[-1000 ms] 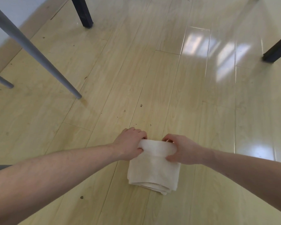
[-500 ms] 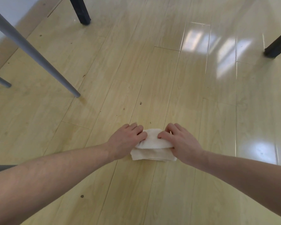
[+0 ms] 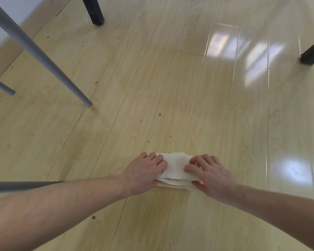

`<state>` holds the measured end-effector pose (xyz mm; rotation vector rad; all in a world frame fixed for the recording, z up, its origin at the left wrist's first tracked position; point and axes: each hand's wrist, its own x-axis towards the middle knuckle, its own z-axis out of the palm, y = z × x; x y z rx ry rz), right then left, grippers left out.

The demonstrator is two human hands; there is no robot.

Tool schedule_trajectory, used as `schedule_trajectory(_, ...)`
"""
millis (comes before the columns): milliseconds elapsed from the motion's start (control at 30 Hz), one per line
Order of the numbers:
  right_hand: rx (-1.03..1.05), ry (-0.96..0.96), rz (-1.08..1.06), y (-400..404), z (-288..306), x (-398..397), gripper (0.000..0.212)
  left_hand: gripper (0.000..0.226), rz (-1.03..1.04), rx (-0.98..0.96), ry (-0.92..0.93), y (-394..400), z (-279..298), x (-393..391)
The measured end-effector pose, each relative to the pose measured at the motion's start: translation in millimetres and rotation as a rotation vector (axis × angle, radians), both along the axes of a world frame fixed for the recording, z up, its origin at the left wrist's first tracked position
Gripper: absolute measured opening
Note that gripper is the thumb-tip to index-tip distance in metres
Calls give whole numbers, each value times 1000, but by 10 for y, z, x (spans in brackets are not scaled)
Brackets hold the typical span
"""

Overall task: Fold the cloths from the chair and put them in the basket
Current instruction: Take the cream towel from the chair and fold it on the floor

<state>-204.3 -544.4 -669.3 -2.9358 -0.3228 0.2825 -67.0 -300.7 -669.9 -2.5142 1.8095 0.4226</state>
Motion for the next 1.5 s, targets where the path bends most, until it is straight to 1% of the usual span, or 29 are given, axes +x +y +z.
schedule_trajectory(33,8,-14,1,24,-16,10,49,31,2,0,5,-28,-4,-8)
schedule_trajectory(100,26,6,-26,76,-52,52,51,21,17,18,12,-87,-15,-44)
schedule_trajectory(167,42,27,-36,117,-100,92,51,22,32,42,33,-126,-45,-75)
schedule_trajectory(233,49,49,-21,141,-115,110,46,23,39,63,120,-121,-89,-71)
schedule_trajectory(300,48,77,14,138,-100,92,33,23,55,70,248,-117,-86,-52)
schedule_trajectory(367,128,122,-16,126,-40,68,20,17,170,71,418,-121,-38,-20)
schedule_trajectory(433,316,186,-196,115,43,92,17,16,397,19,603,-150,31,38)
schedule_trajectory(467,386,200,-308,95,56,113,17,17,501,-32,658,-168,42,79)
schedule_trajectory(500,414,208,-398,66,41,134,24,20,578,-82,667,-191,54,119)
schedule_trajectory(533,411,231,-471,40,23,151,43,27,636,-114,647,-188,41,157)
schedule_trajectory(567,412,266,-532,13,-4,154,65,37,683,-128,614,-169,22,187)
schedule_trajectory(600,410,305,-576,-13,-39,151,82,49,718,-121,577,-137,-19,212)
schedule_trajectory(633,400,333,-597,-29,-78,144,91,61,733,-102,539,-95,-71,232)
schedule_trajectory(667,383,347,-593,-35,-125,131,91,70,729,-81,505,-43,-144,239)
schedule_trajectory(700,358,339,-571,-39,-184,111,86,75,709,-72,483,14,-213,231)
schedule_trajectory(733,334,318,-543,-41,-240,95,80,75,680,-76,469,63,-283,217)
schedule_trajectory(800,317,283,-509,-24,-325,93,68,66,624,-91,450,118,-394,190)
schedule_trajectory(900,365,300,-515,8,-366,135,55,52,622,-111,464,87,-416,189)
schedule_trajectory(967,430,360,-566,24,-317,164,48,45,679,-133,522,52,-366,172)
schedule_trajectory(1000,485,400,-617,38,-254,161,45,40,741,-139,572,29,-308,137)
schedule_trajectory(1067,645,465,-759,104,-65,129,41,29,915,-158,727,-12,-122,7)
schedule_trajectory(1100,727,470,-834,154,75,94,39,27,1002,-182,812,-33,18,-83)
schedule_trajectory(1200,913,417,-1038,277,679,-49,35,32,1228,-281,1010,-126,651,-309)
schedule_trajectory(1300,1078,436,-1204,300,1546,-211,46,32,1389,-326,1062,-219,1520,-441)
schedule_trajectory(1400,1170,469,-1281,204,2567,-337,66,33,1454,-348,1062,-321,2564,-543)
schedule_trajectory(1433,1198,464,-1286,146,2961,-366,70,33,1471,-362,1061,-372,2955,-582)
schedule_trajectory(1500,1245,471,-1283,-7,3776,-405,68,31,1507,-394,1091,-524,3779,-633)
